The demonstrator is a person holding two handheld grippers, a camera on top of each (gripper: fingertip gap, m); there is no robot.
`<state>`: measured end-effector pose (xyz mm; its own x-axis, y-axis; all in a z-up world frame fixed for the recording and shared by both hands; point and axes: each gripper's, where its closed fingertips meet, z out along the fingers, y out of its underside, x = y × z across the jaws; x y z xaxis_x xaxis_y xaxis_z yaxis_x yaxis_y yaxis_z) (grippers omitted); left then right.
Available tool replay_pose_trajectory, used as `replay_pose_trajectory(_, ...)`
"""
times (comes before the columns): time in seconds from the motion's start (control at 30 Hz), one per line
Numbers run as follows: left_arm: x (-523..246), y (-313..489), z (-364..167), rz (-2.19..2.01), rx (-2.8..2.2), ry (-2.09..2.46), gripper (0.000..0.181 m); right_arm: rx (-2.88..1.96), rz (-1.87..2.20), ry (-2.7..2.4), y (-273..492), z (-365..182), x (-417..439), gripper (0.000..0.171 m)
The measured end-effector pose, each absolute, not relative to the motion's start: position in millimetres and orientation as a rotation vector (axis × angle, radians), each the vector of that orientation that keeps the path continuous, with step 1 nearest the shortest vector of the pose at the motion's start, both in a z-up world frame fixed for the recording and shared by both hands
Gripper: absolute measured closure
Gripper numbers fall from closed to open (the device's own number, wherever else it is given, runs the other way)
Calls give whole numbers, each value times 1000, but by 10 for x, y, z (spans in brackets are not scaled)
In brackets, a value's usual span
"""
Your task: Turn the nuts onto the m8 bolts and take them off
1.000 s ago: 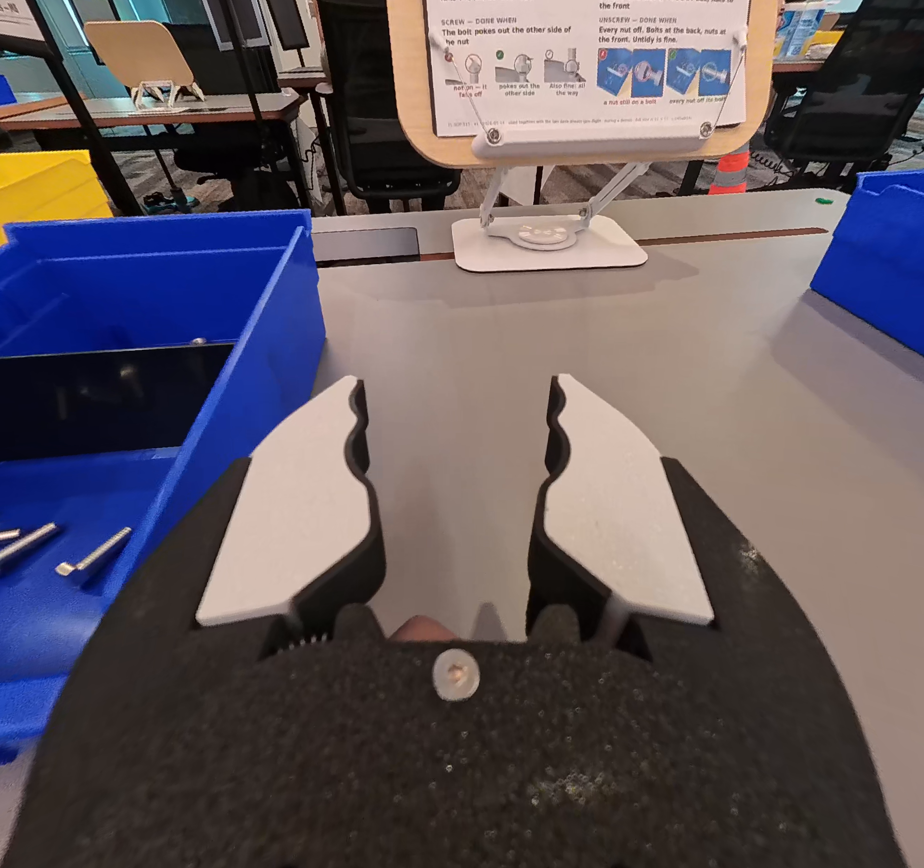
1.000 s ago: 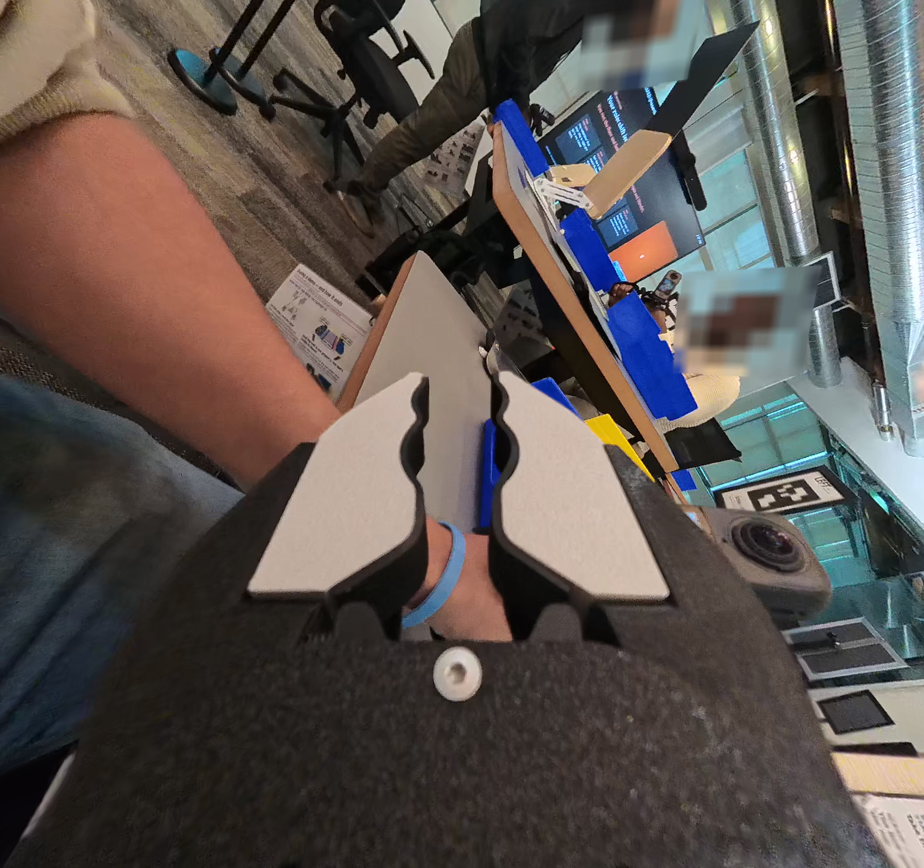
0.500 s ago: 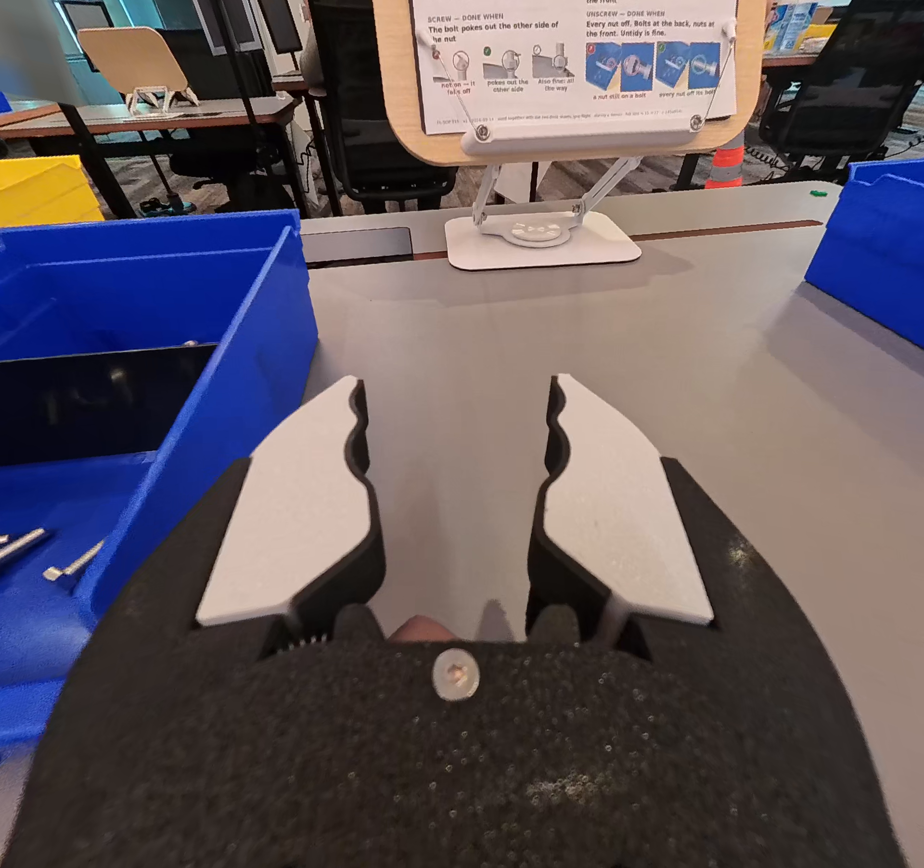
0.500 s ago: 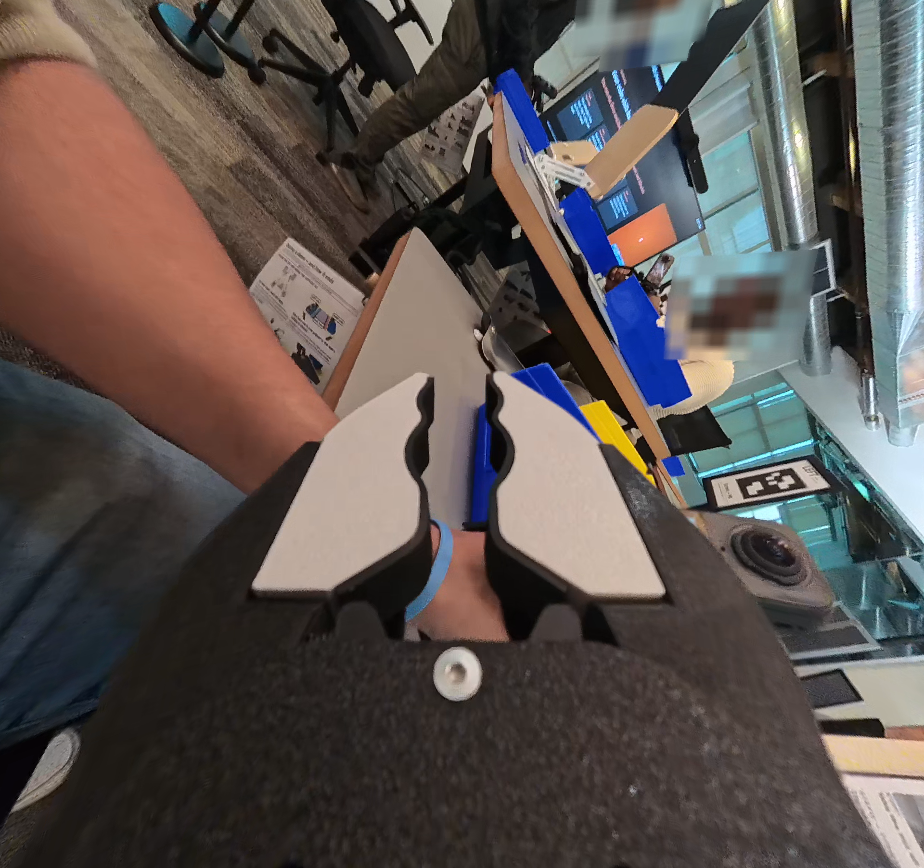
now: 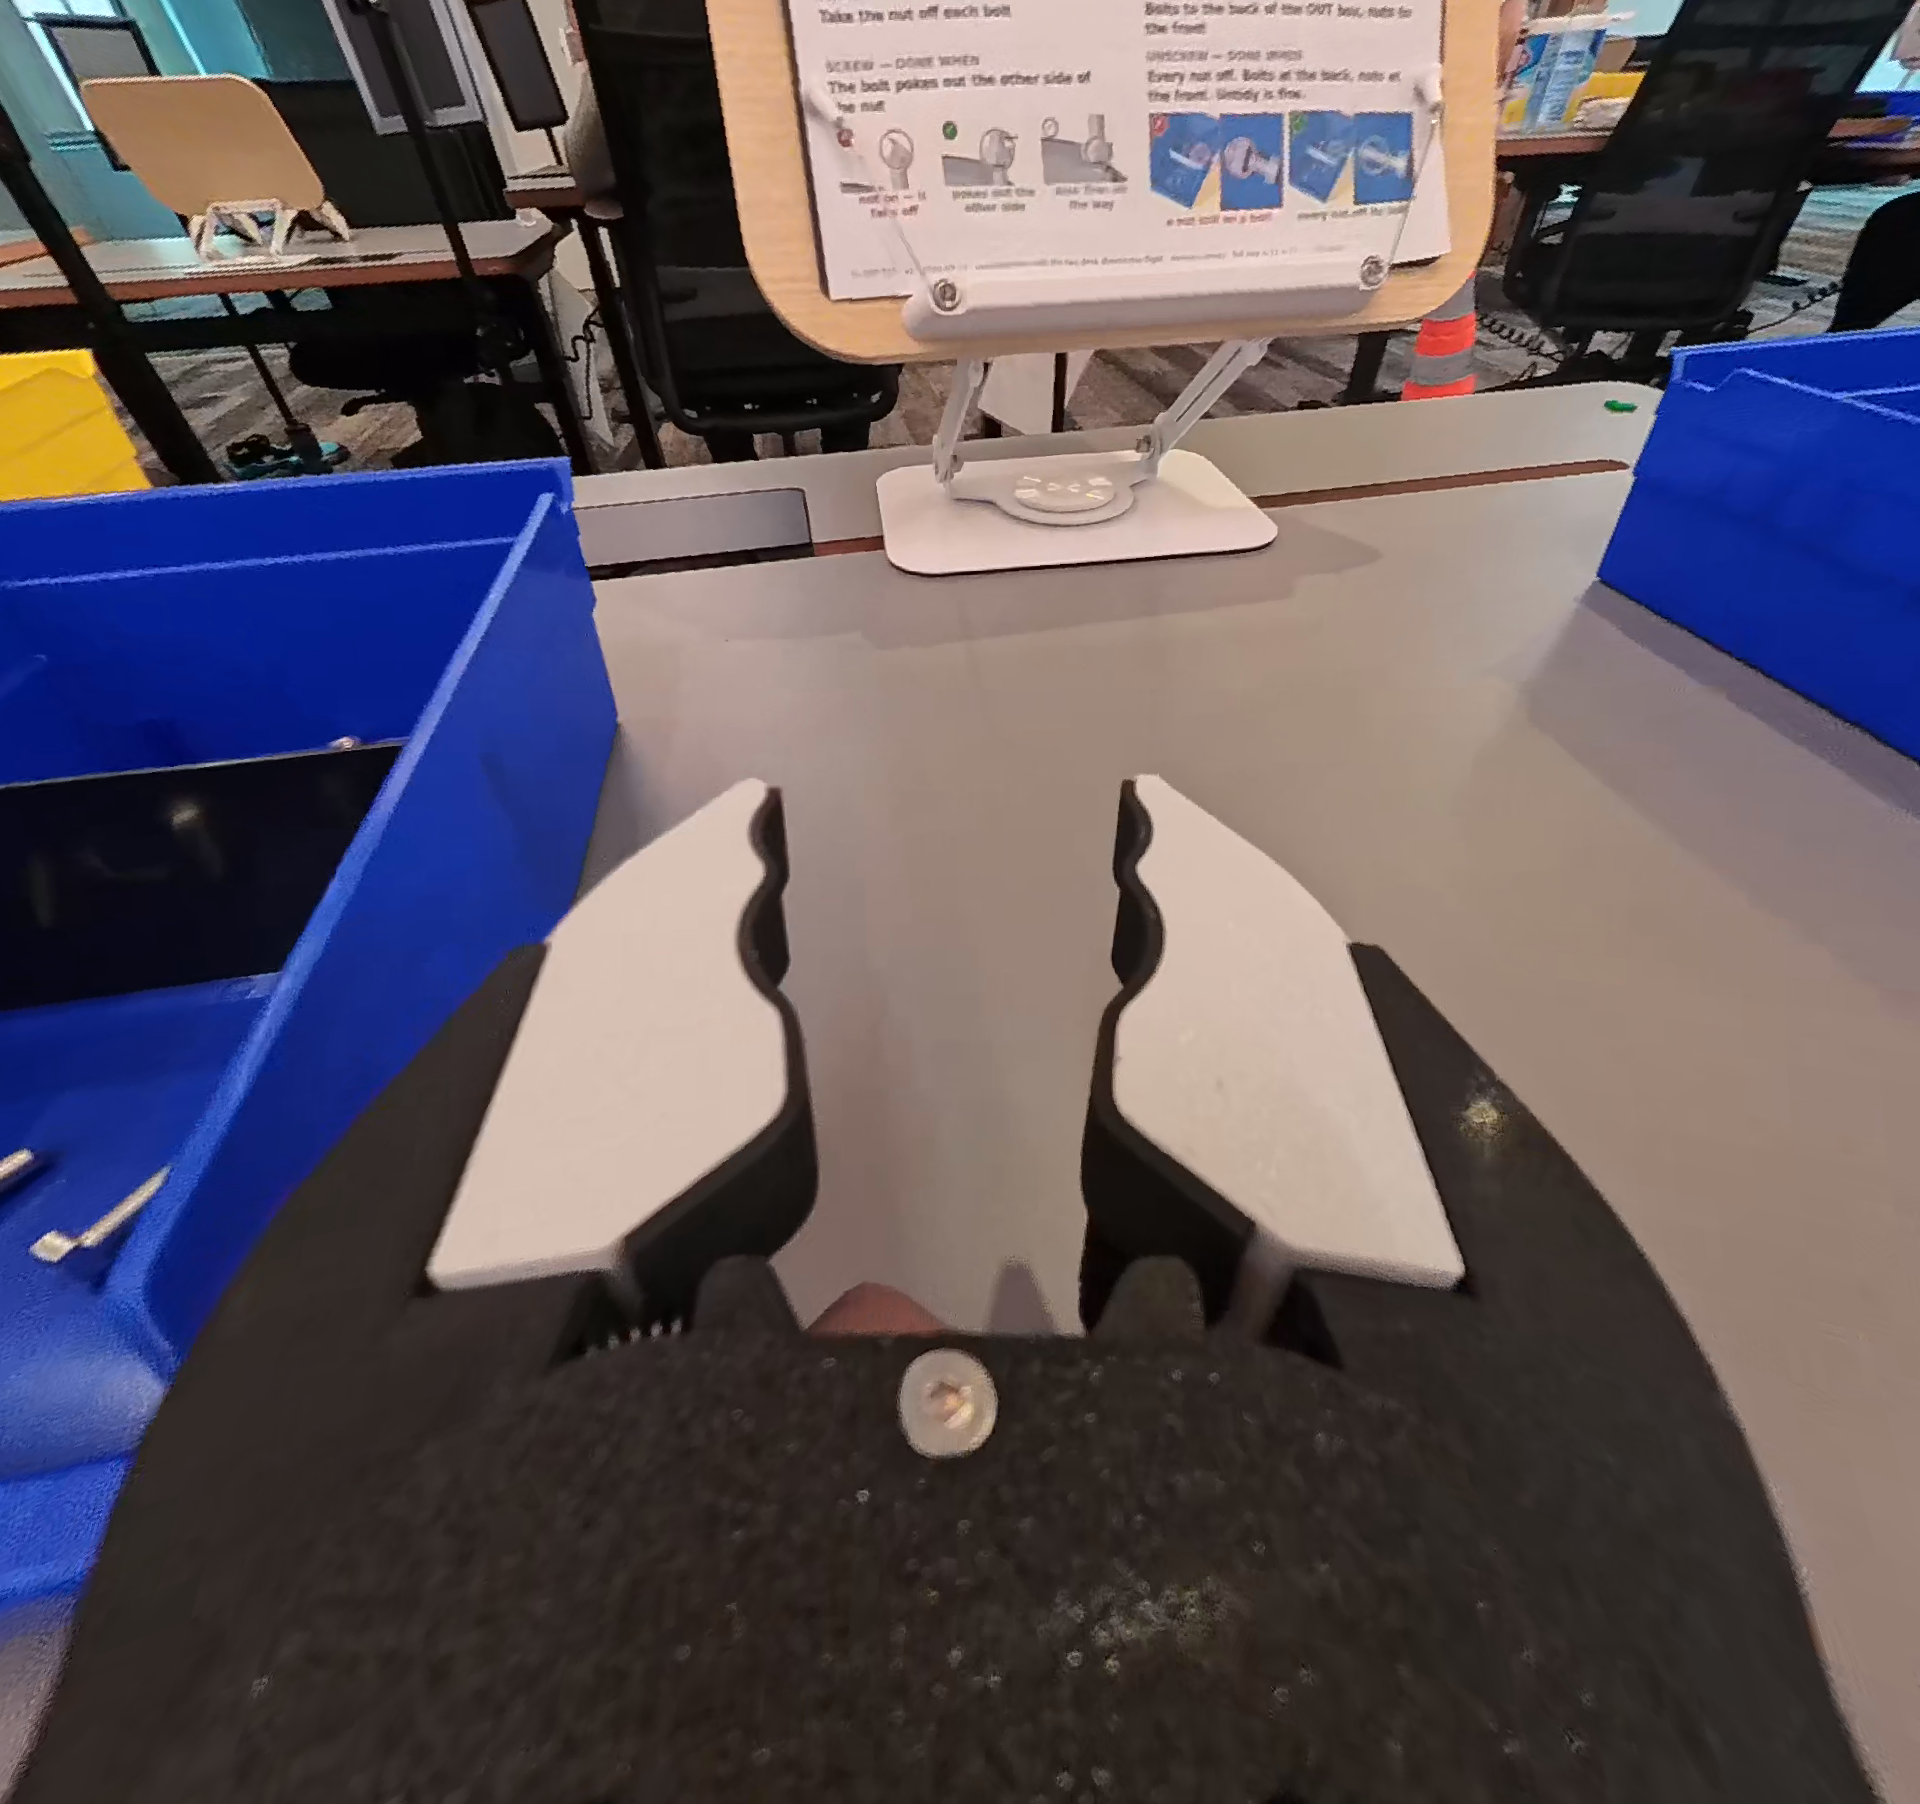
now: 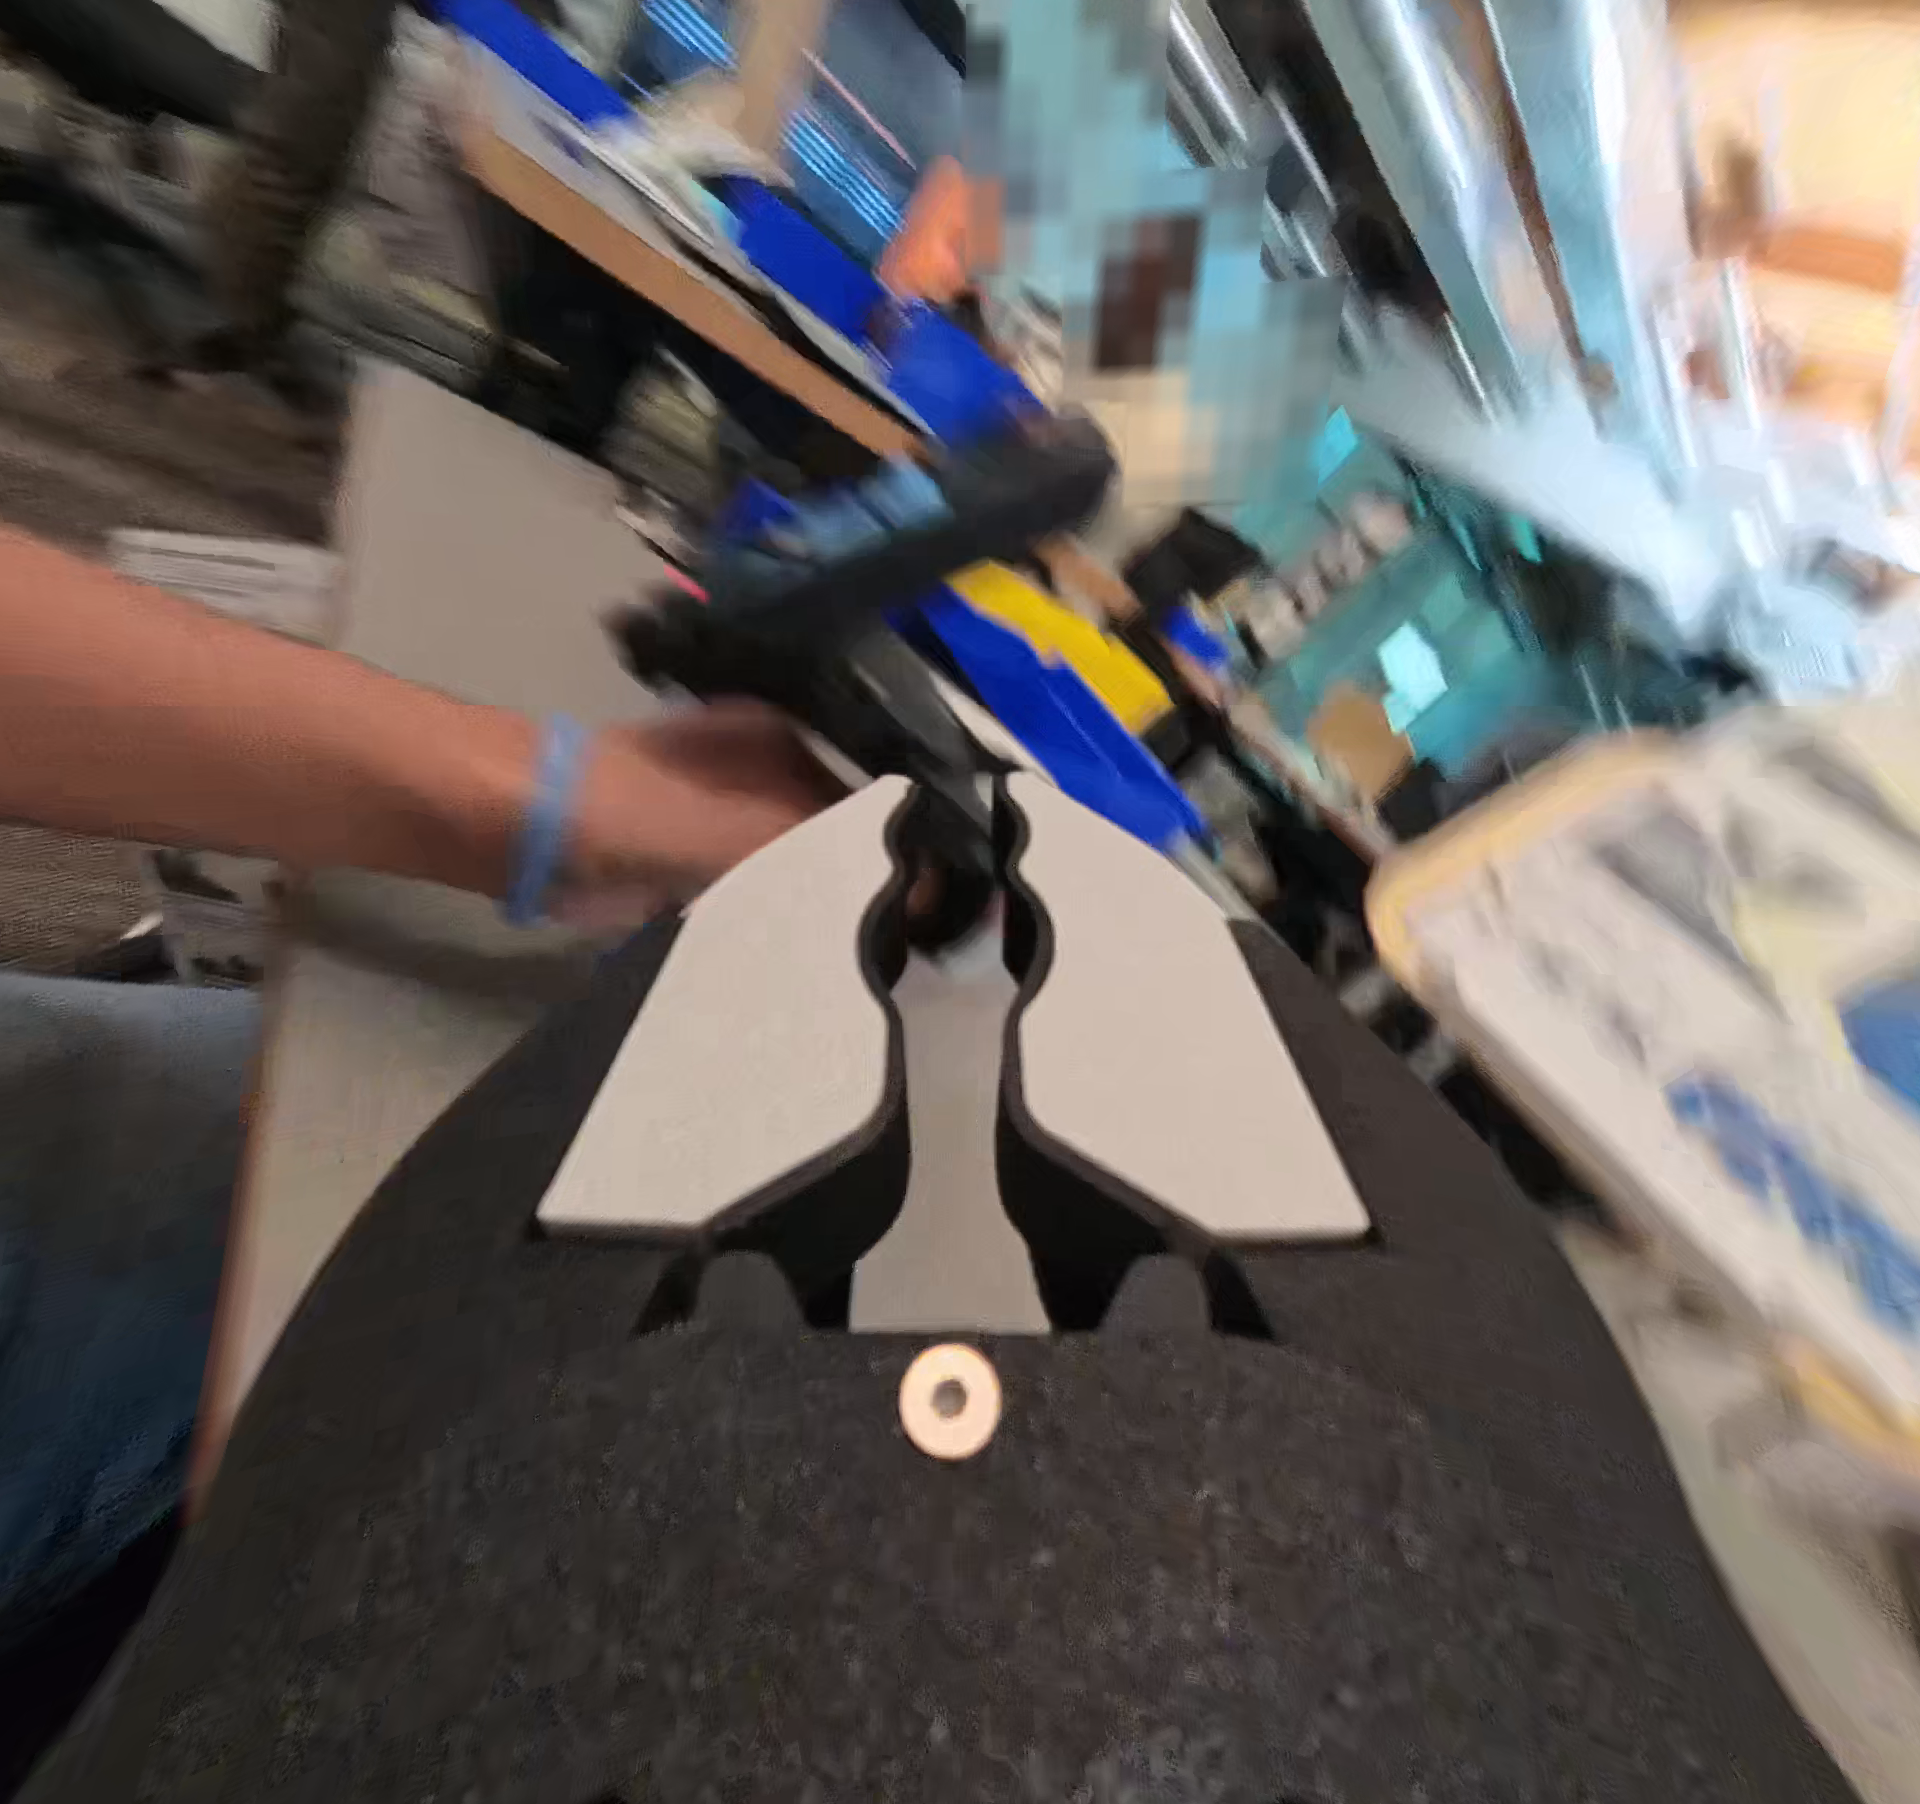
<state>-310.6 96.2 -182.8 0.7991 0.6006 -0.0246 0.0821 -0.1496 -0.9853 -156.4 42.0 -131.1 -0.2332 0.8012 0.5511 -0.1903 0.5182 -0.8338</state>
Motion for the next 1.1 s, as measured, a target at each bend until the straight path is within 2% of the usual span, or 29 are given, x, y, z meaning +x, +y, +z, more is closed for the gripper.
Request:
replay_pose_trajectory(0.07, -3043, 997, -1800, 468, -1672, -509, 121, -847, 936, -1453, 1036, -1456, -1676, 153)
replay_pose_trajectory(0.2, -2813, 1065, -1708, 436, -1671, -425, 133, -1203, 889, -1252, 1794, -1643, -1677, 159)
replay_pose_trajectory(0.37, -1961, 1118, -1265, 439, -1561, -53, 181, -1334, 703, -1185, 2223, -1783, -1635, 171)
replay_pose_trajectory(0.53, -760, 1023, -1014, 677, -1451, 403, 181, -1378, 595, -1223, 2338, -1894, -1649, 171)
replay_pose_trajectory(0.77, 755, 1221, -1177, 579, -1406, 881, 181, -1364, 587, -1244, 2312, -1926, -1679, 171)
replay_pose_trajectory(0.93, 994, 1562, -1410, 593, -1512, 1001, 181, -1332, 591, -1215, 2306, -1836, -1663, 171)
replay_pose_trajectory(1.1, 950, 1708, -1428, 631, -1564, 960, 181, -1322, 600, -1208, 2301, -1794, -1654, 171)
